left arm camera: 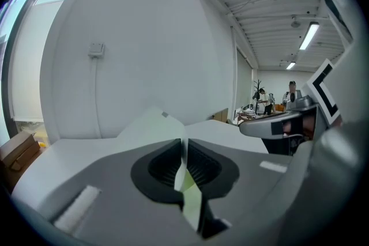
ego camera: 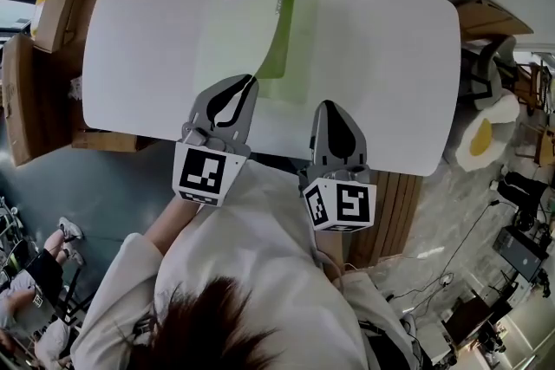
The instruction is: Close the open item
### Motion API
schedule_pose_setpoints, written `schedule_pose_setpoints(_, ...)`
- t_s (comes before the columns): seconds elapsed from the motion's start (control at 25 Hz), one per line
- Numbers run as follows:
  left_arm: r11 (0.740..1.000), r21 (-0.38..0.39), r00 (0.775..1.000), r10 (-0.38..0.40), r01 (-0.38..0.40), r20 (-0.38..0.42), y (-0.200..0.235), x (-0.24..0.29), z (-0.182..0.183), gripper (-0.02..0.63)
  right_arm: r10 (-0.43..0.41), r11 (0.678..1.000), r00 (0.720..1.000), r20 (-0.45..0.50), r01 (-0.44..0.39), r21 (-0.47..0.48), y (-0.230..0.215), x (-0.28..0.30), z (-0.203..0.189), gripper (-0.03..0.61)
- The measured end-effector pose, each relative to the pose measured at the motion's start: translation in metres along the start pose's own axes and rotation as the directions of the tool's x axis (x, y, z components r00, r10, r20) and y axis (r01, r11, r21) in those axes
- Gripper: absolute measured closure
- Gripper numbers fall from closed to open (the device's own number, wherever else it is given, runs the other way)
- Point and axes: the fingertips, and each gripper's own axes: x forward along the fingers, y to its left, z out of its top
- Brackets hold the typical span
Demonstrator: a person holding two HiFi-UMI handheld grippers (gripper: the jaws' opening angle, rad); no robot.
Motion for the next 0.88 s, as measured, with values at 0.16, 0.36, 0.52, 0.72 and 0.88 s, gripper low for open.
schedule_pose_setpoints(0.16, 1.000, 0.008, 1.000, -0.013, 0.013, -0.011, -0.005, 0.005, -0.003, 0.592, 0.001, 1.000, 1.000, -0.004, -0.001, 0.000, -0.002, 0.001, 0.000, 0.568)
schedule_pose_setpoints(0.36, 1.000, 0.014, 1.000, -0.022, 0.022, -0.020, -0.014, 0.012, -0.004, 0.591, 0.009, 1.000, 1.000, -0.010, -0.009, -0.002, -0.008, 0.001, 0.001, 0.568)
schedule_pose_setpoints(0.52, 1.000, 0.017, 0.999, -0.026, 0.026, -0.028, -0.015, 0.015, -0.007, 0.591, 0.014, 1.000, 1.000, -0.013, -0.014, -0.004, -0.008, 0.006, 0.000, 0.568)
schedule_pose_setpoints(0.72, 0.999, 0.019, 0.999, -0.035, 0.035, -0.034, -0.014, 0.017, -0.010, 0.589, 0.018, 1.000, 1.000, -0.016, -0.019, -0.007, -0.006, 0.012, 0.001, 0.568)
schedule_pose_setpoints(0.88, 0.999, 0.022, 0.998, -0.045, 0.046, -0.043, -0.016, 0.021, -0.012, 0.589, 0.019, 1.000, 1.000, -0.020, -0.019, -0.006, -0.006, 0.014, 0.001, 0.568)
